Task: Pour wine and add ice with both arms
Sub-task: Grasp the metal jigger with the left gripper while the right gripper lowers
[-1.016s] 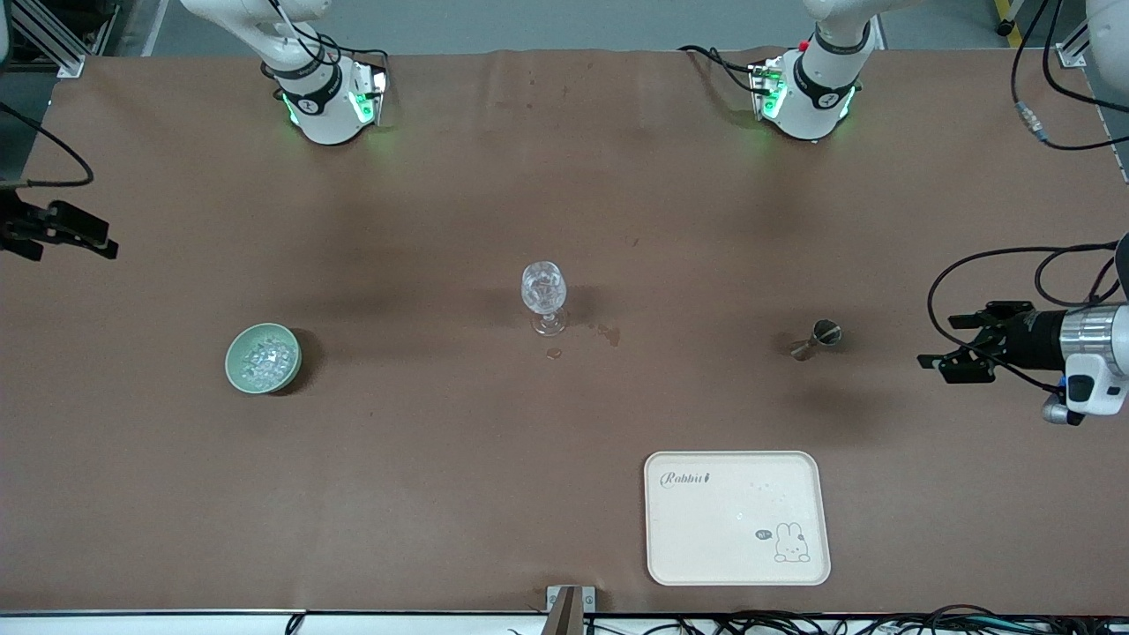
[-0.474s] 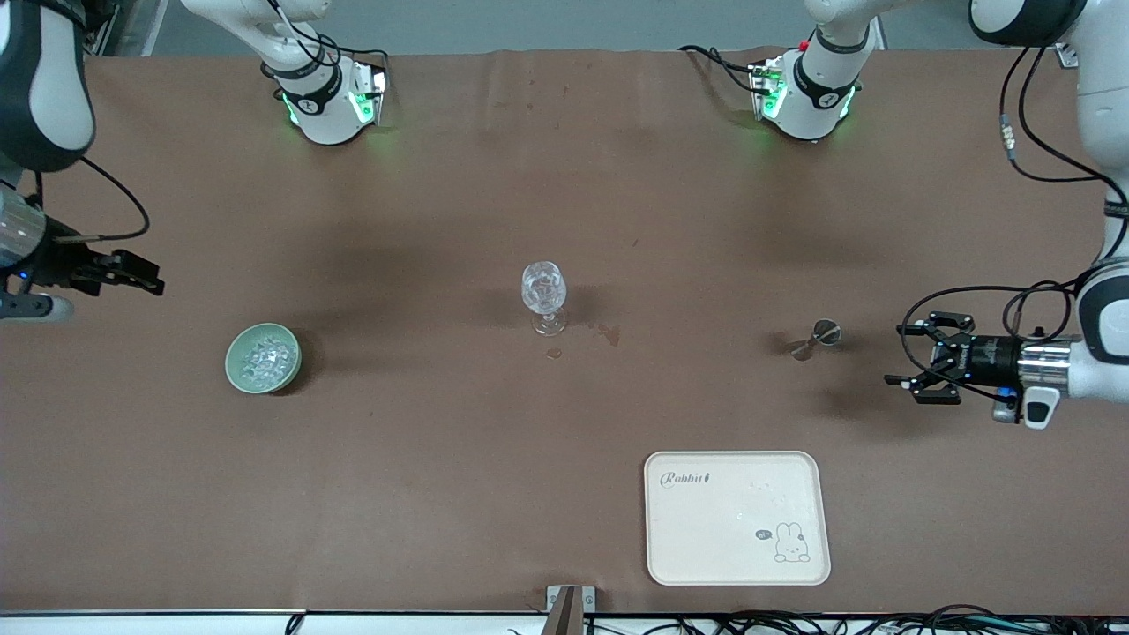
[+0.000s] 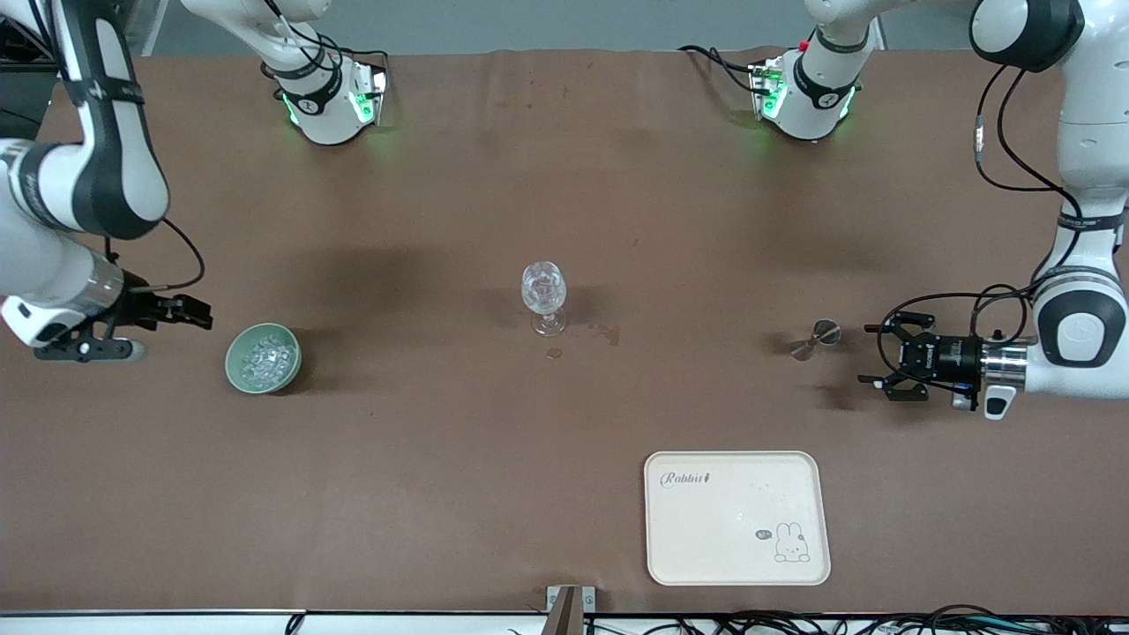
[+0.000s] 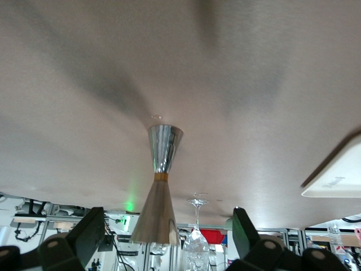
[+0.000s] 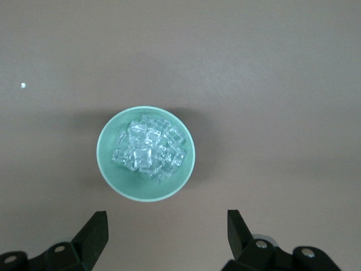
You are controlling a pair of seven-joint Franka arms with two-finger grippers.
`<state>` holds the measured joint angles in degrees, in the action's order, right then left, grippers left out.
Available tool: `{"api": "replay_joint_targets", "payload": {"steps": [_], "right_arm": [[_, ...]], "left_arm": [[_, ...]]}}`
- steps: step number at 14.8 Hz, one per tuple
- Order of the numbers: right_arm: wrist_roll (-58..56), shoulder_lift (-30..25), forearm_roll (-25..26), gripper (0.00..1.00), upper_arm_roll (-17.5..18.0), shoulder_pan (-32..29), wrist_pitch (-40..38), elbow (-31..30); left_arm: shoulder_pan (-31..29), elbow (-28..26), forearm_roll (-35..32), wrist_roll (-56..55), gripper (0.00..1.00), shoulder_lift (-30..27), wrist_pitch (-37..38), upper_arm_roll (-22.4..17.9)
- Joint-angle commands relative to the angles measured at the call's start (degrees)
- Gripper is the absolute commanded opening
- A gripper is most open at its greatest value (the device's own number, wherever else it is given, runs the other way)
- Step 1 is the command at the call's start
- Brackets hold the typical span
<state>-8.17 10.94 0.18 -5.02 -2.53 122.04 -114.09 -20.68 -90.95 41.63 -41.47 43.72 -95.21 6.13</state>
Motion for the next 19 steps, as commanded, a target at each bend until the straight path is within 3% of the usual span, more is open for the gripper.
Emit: {"api": "replay_joint_targets", "payload": {"steps": [1,11,19], "right_arm": [[-0.62,1.71,-0.97,0.92,0.27,0.77,5.29,-2.89],[0.00,9.89,-0.88,0.76,1.76,1.74,14.80,-4.74],[0.00,12.44,-0.97,0.64,1.85,1.83,18.13,-4.92]], "left_arm": [[-0.07,-4.14,3.01,3.75,1.00,-0.57,-2.26,0.29],[1.16,-5.38,6.71,6.05,0.94,1.98,-2.44,0.81],[1.16,-5.46,8.11,9.30,0.79,3.56,-2.35,0.99]]}}
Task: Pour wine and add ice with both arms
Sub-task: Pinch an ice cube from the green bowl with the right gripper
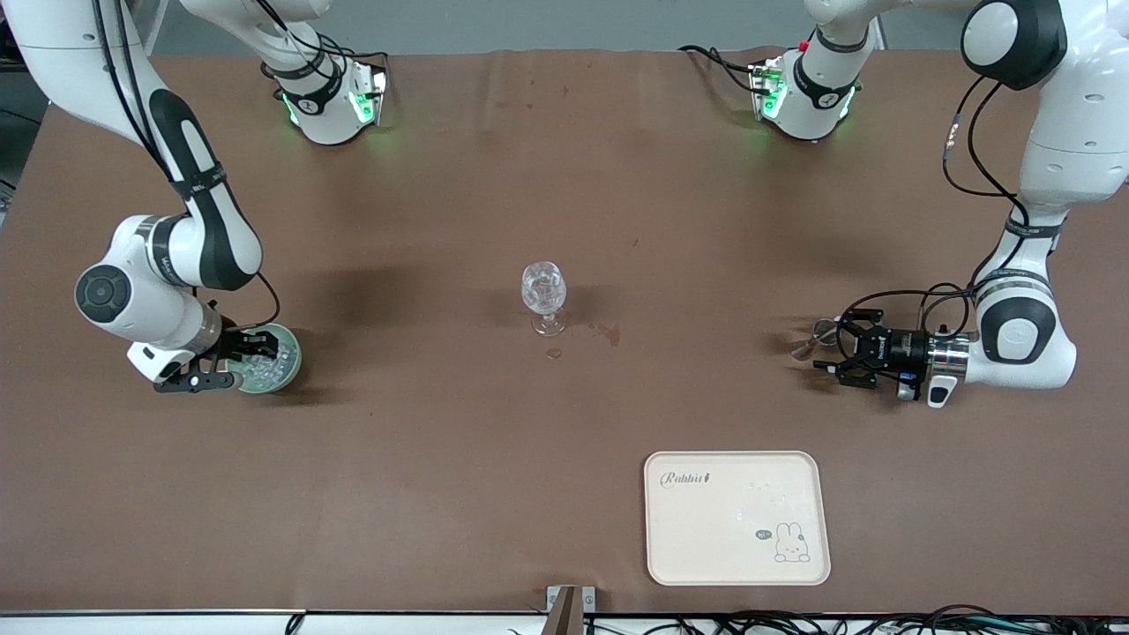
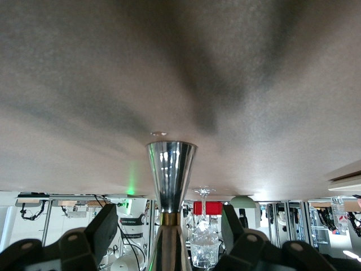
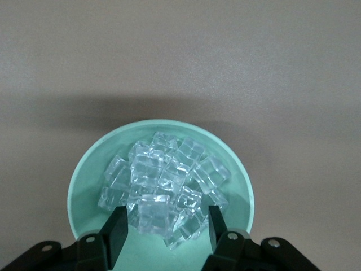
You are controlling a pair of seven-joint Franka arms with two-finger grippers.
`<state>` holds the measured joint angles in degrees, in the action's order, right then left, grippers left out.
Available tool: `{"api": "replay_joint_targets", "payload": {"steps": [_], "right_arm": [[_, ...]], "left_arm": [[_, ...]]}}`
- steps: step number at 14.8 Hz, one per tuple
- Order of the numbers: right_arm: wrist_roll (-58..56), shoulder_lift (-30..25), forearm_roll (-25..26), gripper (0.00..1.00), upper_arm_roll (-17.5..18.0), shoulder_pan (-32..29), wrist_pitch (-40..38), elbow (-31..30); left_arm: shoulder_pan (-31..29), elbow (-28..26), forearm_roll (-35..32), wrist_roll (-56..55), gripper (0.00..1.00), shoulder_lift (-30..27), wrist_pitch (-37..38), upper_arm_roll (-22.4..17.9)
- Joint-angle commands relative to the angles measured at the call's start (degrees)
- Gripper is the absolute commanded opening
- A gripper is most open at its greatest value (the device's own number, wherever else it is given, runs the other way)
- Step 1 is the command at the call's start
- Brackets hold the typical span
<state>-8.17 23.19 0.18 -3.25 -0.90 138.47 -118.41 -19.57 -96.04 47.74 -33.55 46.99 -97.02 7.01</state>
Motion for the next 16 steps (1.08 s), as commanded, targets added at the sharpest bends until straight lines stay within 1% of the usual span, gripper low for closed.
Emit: {"api": "replay_joint_targets", "payload": {"steps": [1,4,7,9,10,12,13,15,16], "right_arm": [[0.00,0.54,-0.97,0.63,0.09,0.19,2.06,-0.59],[0.09,0.72,-0.97,0.61,0.09,0.19,2.33,-0.59],[0.09,0.72,-0.97,0.60,0.18,0.72,2.41,-1.38],[0.09,0.72,-0.97,0.59,0.18,0.72,2.07,-1.56],[0.09,0.72,-0.97,0.57,0.18,0.72,1.98,-1.56],[0.09,0.46,-0.97,0.53,0.18,0.72,1.45,-1.56],[0.09,0.28,-0.97,0.48,0.18,0.63,1.27,-1.56],[0.09,0.10,-0.97,0.28,0.09,0.63,1.18,-1.56],[0.09,0.02,-0.97,0.20,0.09,0.55,1.10,-1.56]], "left_arm": [[0.06,-0.46,2.18,1.47,0.77,0.38,-0.54,0.28],[0.06,-0.38,2.27,1.47,0.72,0.64,-0.54,0.90],[0.06,-0.38,2.27,1.47,0.63,0.64,-0.45,0.99],[-0.03,-0.38,2.27,1.29,0.54,0.56,-0.28,0.99],[0.06,-0.38,2.27,1.38,0.48,0.55,-0.19,1.07],[-0.03,-0.38,2.27,1.47,0.40,0.55,-0.10,1.25],[-0.12,-0.38,2.27,1.47,0.36,0.55,-0.10,1.34],[-0.12,-0.29,2.27,0.95,0.19,0.38,0.16,1.34],[-0.12,-0.29,2.27,0.85,0.13,0.20,0.16,1.43]]}}
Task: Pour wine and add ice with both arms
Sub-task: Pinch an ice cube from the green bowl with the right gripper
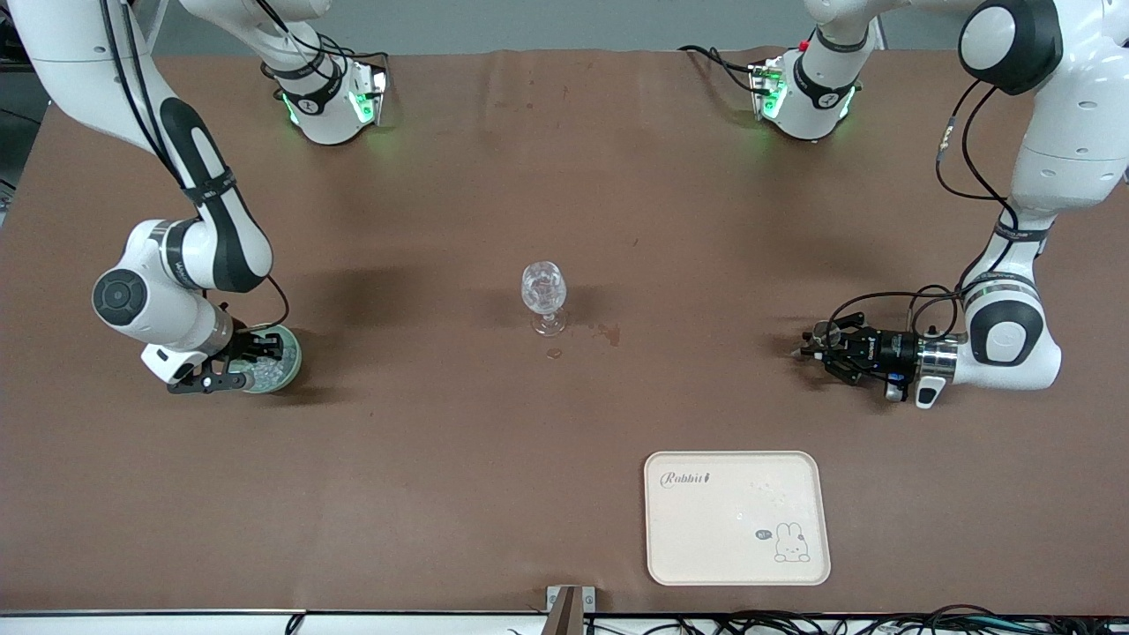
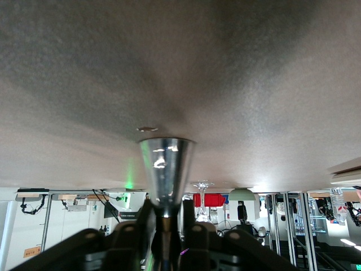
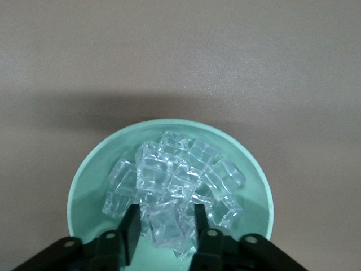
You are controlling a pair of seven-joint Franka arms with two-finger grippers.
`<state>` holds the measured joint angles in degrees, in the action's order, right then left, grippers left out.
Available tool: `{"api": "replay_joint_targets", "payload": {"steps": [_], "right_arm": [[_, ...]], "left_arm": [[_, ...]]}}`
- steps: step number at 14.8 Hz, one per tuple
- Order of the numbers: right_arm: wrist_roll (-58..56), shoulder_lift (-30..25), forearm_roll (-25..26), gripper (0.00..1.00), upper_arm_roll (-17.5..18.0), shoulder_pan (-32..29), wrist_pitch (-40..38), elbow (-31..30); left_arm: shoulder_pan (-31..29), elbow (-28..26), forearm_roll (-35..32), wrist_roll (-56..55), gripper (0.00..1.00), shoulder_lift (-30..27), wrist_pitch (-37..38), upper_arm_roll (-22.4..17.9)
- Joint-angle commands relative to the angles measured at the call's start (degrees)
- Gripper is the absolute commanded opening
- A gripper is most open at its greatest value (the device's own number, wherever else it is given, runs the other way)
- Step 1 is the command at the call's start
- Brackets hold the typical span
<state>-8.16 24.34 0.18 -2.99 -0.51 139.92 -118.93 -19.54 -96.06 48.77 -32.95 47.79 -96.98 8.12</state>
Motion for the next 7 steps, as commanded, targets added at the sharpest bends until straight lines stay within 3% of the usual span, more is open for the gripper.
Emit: {"api": "replay_joint_targets", "payload": {"steps": [1,2,5,7], "right_arm": [[0.07,-1.40,-0.97,0.14,-0.17,0.16,-0.70,-0.95],[0.07,-2.10,-0.97,0.10,-0.17,0.07,-1.14,-0.86],[0.07,-4.65,-0.97,0.05,-0.26,-0.28,-4.38,0.36],[0.07,-6.67,-0.97,0.05,-0.44,-0.54,-8.24,2.38]], "left_arm": [[-0.15,-0.18,1.33,0.09,0.09,-0.59,0.30,0.41],[-0.23,-0.09,1.50,0.00,0.01,-0.59,0.48,0.84],[-0.15,-0.09,3.70,-0.44,0.01,-0.77,0.65,1.63],[-0.23,0.26,5.01,-3.07,0.01,-1.03,0.48,5.05]]}}
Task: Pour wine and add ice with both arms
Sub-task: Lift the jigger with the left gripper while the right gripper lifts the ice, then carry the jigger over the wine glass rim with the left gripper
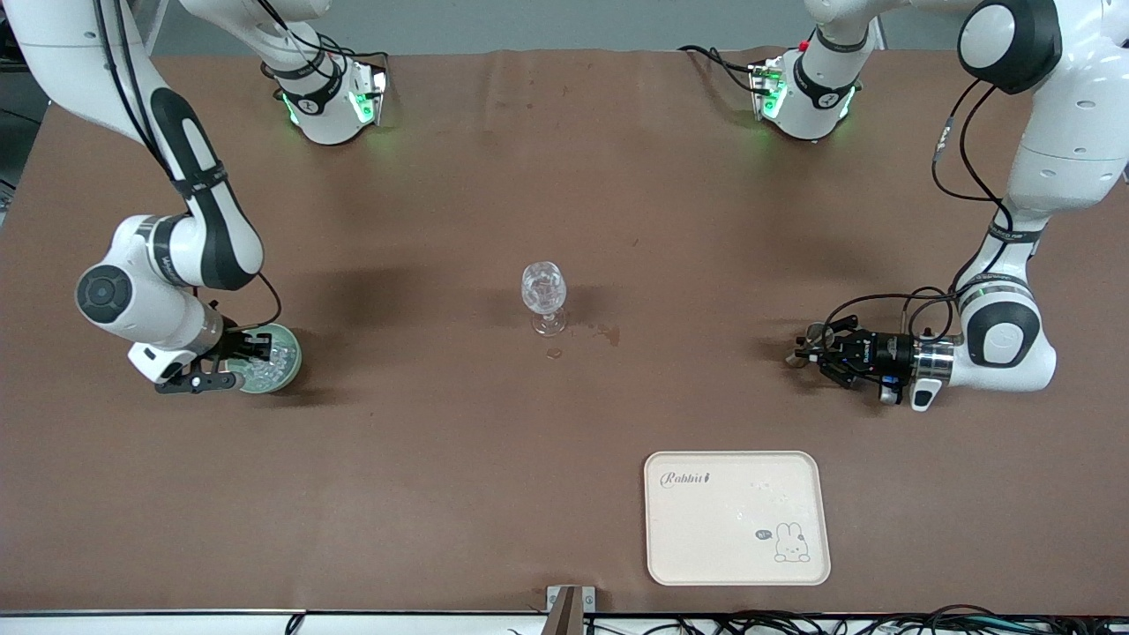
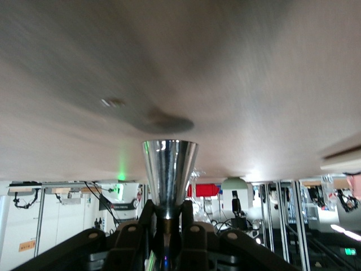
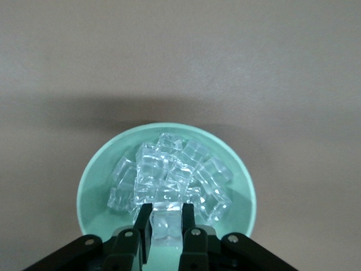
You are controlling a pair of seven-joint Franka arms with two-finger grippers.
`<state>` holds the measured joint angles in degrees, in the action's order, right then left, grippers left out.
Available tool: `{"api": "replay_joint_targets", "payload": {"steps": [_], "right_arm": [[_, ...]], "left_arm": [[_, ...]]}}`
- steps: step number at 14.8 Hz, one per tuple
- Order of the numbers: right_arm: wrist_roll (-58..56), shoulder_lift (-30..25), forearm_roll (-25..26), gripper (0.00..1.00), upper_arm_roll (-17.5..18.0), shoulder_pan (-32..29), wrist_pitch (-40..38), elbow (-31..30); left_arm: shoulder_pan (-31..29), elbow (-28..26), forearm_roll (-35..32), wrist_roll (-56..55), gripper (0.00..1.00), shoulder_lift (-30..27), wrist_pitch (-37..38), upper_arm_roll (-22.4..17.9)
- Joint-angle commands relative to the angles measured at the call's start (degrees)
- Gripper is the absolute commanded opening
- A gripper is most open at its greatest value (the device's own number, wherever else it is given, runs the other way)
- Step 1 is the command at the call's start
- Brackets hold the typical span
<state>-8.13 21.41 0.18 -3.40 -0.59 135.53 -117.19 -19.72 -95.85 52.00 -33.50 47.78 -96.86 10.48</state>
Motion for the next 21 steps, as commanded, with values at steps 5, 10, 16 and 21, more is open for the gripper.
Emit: {"api": "replay_joint_targets", "payload": {"steps": [5,10,16,21], "right_arm": [[0.13,-8.48,-0.97,0.05,-2.13,-0.91,-16.59,9.42],[0.05,-11.47,-0.88,0.06,-4.42,-0.73,-31.36,22.16],[0.39,-19.28,-0.44,0.06,-4.25,-0.21,-39.54,22.80],[1.10,-21.93,-0.26,0.06,-4.16,0.32,-42.80,22.36]], "left_arm": [[1.26,0.05,5.48,-11.83,0.01,-4.35,-3.60,10.86],[8.80,-0.65,5.57,-21.23,0.01,-9.88,-11.05,12.10],[19.61,-0.83,5.05,-32.76,0.01,-15.51,-20.20,12.02],[25.34,-3.29,4.69,-35.84,0.01,-18.59,-25.57,11.66]]}}
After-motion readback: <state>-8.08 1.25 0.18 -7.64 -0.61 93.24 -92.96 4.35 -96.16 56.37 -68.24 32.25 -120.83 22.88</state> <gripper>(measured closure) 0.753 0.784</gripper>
